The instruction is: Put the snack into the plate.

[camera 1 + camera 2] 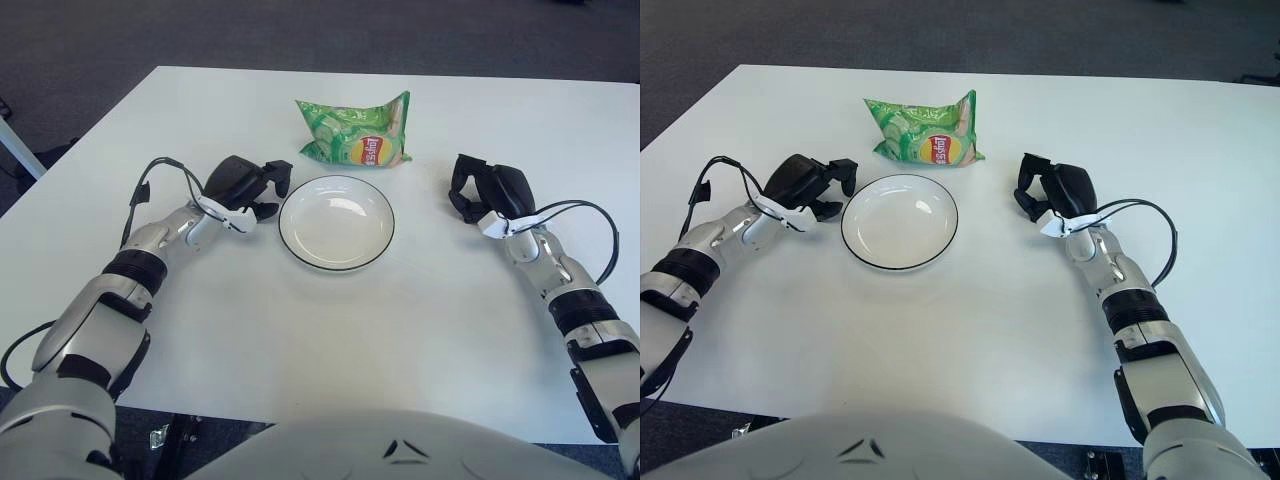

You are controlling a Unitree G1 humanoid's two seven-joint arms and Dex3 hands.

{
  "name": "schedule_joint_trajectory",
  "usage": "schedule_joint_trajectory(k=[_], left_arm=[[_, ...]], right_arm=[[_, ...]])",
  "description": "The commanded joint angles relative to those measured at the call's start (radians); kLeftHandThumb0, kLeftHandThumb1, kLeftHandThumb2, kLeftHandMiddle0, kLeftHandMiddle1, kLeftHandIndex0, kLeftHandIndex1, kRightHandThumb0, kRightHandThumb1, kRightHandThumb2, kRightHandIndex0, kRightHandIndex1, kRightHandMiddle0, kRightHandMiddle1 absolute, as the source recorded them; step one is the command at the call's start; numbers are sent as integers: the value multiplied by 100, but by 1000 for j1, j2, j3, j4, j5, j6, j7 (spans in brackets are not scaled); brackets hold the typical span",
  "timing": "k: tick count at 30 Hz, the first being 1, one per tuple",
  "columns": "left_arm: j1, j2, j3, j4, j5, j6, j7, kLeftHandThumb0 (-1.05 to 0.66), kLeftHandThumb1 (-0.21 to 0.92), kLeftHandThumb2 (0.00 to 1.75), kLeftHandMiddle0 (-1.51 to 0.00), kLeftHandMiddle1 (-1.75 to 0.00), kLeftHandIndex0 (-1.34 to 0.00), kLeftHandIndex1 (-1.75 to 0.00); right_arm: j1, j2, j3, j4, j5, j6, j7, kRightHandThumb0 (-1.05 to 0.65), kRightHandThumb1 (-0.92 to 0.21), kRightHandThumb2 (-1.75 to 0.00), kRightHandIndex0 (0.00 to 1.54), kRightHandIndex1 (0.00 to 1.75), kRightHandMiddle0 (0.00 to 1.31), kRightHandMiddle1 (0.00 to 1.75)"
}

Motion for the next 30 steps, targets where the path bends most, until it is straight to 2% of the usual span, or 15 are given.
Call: schedule_joint_trajectory(k=[1, 10, 22, 29, 30], left_arm=[[92, -22, -40, 33, 45, 16, -58, -52, 23, 142, -133, -175, -69, -175], [103, -39, -17, 23, 25, 45, -68, -50, 26, 138, -129, -175, -66, -175], [131, -89, 59, 16, -78, 35, -95, -51, 25, 140, -125, -175, -67, -175], [144, -111, 93, 0, -111, 29, -92, -52, 23, 142, -125, -175, -68, -175], [150, -122, 111, -1, -143, 18, -107, -51, 24, 141, -125, -175, -68, -175]], right_arm=[[66, 32, 11, 19, -9, 28, 21, -45, -42, -119, 117, 175, 53, 175], [50, 24, -18, 5, -14, 14, 8, -44, -46, -113, 114, 175, 50, 175], [-5, 5, -40, -60, -24, 87, 53, -43, -48, -111, 110, 175, 49, 175], [-39, -6, -50, -95, -33, 124, 92, -43, -49, -109, 102, 175, 47, 175], [-49, -12, -49, -91, -40, 121, 93, -43, -50, -108, 95, 175, 47, 175]])
